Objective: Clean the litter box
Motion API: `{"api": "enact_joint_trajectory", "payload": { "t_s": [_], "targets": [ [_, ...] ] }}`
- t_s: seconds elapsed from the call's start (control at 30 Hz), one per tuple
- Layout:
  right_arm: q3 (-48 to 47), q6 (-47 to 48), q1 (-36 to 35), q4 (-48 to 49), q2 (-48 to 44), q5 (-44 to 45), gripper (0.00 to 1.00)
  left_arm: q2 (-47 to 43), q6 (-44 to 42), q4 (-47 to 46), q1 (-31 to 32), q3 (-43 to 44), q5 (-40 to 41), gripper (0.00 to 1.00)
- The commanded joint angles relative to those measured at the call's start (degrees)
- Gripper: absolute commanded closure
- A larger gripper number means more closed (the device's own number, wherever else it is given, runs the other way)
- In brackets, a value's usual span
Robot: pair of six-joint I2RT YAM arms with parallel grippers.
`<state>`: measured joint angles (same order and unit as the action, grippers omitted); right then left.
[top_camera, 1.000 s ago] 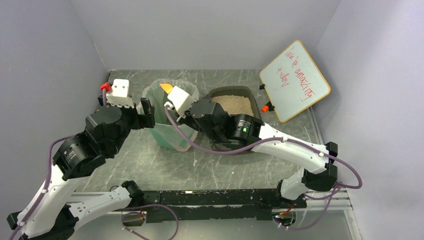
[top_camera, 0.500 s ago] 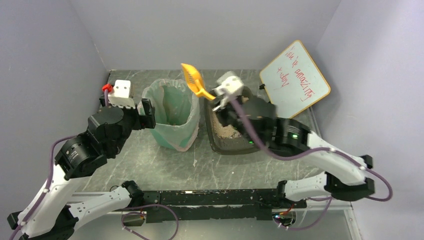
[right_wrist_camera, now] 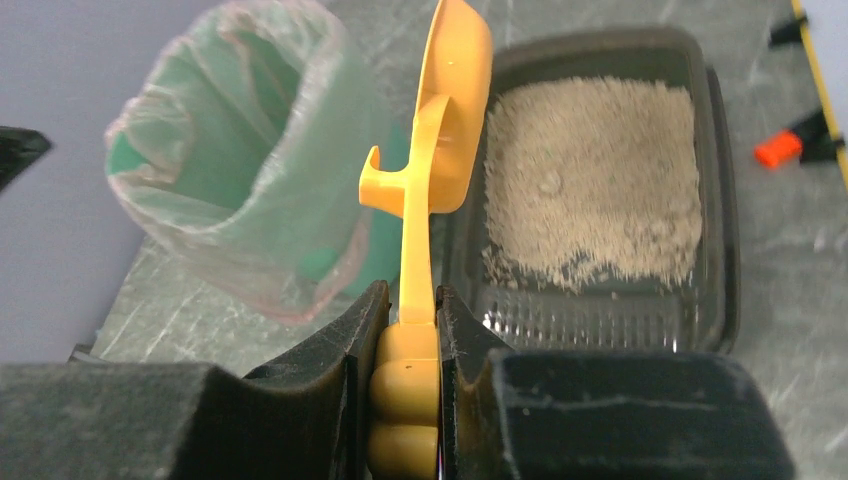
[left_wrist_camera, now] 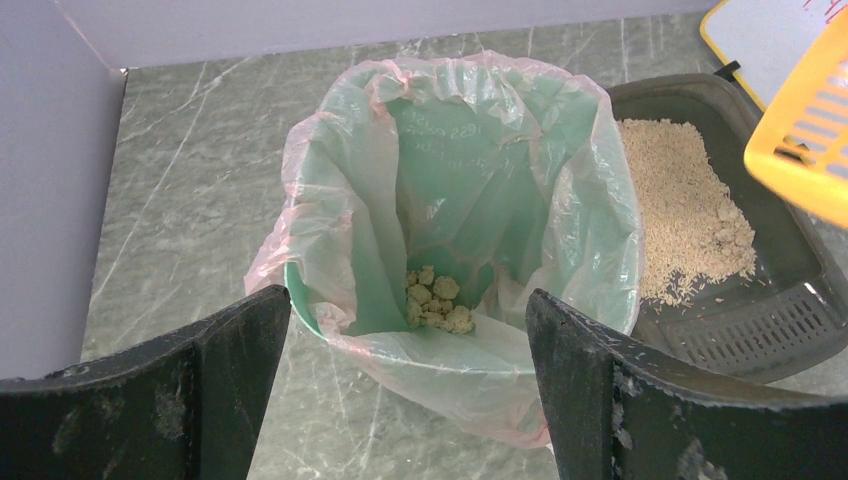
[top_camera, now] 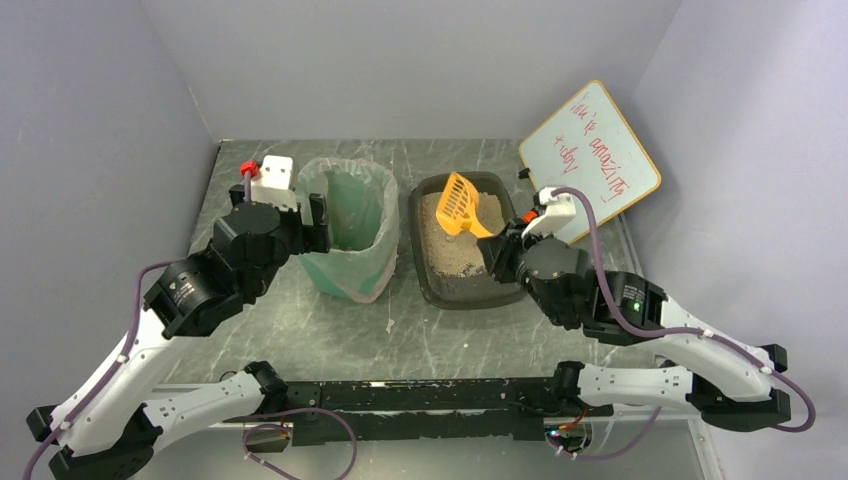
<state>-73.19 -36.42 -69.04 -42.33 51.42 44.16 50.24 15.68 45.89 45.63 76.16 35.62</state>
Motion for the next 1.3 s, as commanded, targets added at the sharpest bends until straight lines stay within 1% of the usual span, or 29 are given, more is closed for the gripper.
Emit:
{"api": "enact_joint_trajectory", "payload": {
  "t_s": [0.0,0.1,0.17,0.33,0.47,0.63,0.7,0.8,0.93,1.07,1.13,1.27],
  "targets": [
    [4.52,-16.43,0.36,-6.45,-2.46,4.45,1.00,0.45,-1.09,-3.32,0.25,-0.23,-1.18,0.07],
    [8.51,-21.20,1.53,-7.09,-2.59,3.68,1.00,0.64,-0.85,-3.80,0.24,-0.67,-1.78,0.07],
    [11.25,-22.20,3.86,-5.32,-2.18,1.02,1.00,0.80,-0.67,-3.96,0.24,-0.83,-2.33,0.07],
    [17.64,-18.95,16.74,2.82,-0.96,-12.64,1.00,1.09,-0.52,-3.17,0.25,-0.01,-2.64,0.08],
    [21.82,-18.77,24.26,7.39,0.23,-20.69,1.00,0.74,-0.46,-1.66,0.25,0.42,-1.65,0.08],
    [26.04,-23.75,28.80,9.85,3.24,-25.98,1.00,0.53,-0.05,-0.80,0.23,0.66,-1.11,0.08],
    [28.27,-26.23,30.39,12.27,4.14,-27.95,1.00,0.80,-0.03,-0.80,0.25,0.70,-1.26,0.08],
    [30.94,-29.87,31.94,15.42,5.50,-28.25,1.00,1.40,0.22,-0.80,0.25,1.16,-1.76,0.08],
    [34.24,-35.70,32.43,19.80,7.89,-25.42,1.00,1.95,0.23,-0.40,0.25,1.86,-1.89,0.09],
    [36.68,-40.88,32.57,24.43,12.74,-23.39,1.00,2.14,0.61,0.19,0.25,2.36,-1.78,0.09],
    [38.04,-42.40,32.58,28.43,15.31,-23.69,1.00,2.14,0.75,0.56,0.24,2.62,-1.66,0.09],
    [41.79,-44.58,32.69,39.98,19.94,-24.07,1.00,2.39,1.06,1.75,0.25,3.47,-1.36,0.09]
  ]
}}
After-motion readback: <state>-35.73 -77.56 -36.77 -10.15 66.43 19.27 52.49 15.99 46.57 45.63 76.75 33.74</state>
